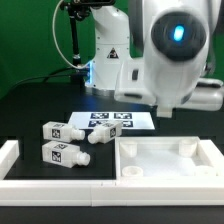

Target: Assemble one leg

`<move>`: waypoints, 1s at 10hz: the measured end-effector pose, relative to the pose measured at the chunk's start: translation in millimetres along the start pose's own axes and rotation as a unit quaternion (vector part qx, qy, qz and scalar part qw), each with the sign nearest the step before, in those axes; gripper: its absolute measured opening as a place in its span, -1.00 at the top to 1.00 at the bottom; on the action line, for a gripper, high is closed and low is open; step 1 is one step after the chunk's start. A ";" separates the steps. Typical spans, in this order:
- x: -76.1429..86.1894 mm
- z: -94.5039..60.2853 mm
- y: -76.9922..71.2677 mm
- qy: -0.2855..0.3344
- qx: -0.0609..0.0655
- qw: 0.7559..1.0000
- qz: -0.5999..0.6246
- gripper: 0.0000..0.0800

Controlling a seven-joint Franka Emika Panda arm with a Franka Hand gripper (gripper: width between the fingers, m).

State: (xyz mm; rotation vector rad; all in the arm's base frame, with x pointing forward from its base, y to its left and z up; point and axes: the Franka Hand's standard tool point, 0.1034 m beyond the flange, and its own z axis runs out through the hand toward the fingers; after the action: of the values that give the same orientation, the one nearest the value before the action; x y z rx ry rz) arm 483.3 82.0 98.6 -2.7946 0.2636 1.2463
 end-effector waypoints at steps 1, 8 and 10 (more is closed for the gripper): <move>7.7 -26.6 0.6 0.040 0.008 0.999 -0.009 0.28; 21.7 -90.3 -22.4 0.265 0.031 0.963 -0.036 0.28; 34.7 -130.8 -34.4 0.342 0.040 0.937 -0.052 0.28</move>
Offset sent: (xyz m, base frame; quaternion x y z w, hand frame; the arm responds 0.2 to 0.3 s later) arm 0.0000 0.0000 0.0000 0.0000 0.1938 0.0000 0.9810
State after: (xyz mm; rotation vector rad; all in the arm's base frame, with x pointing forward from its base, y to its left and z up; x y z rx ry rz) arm 608.1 93.9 160.0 -3.0072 0.1862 0.1939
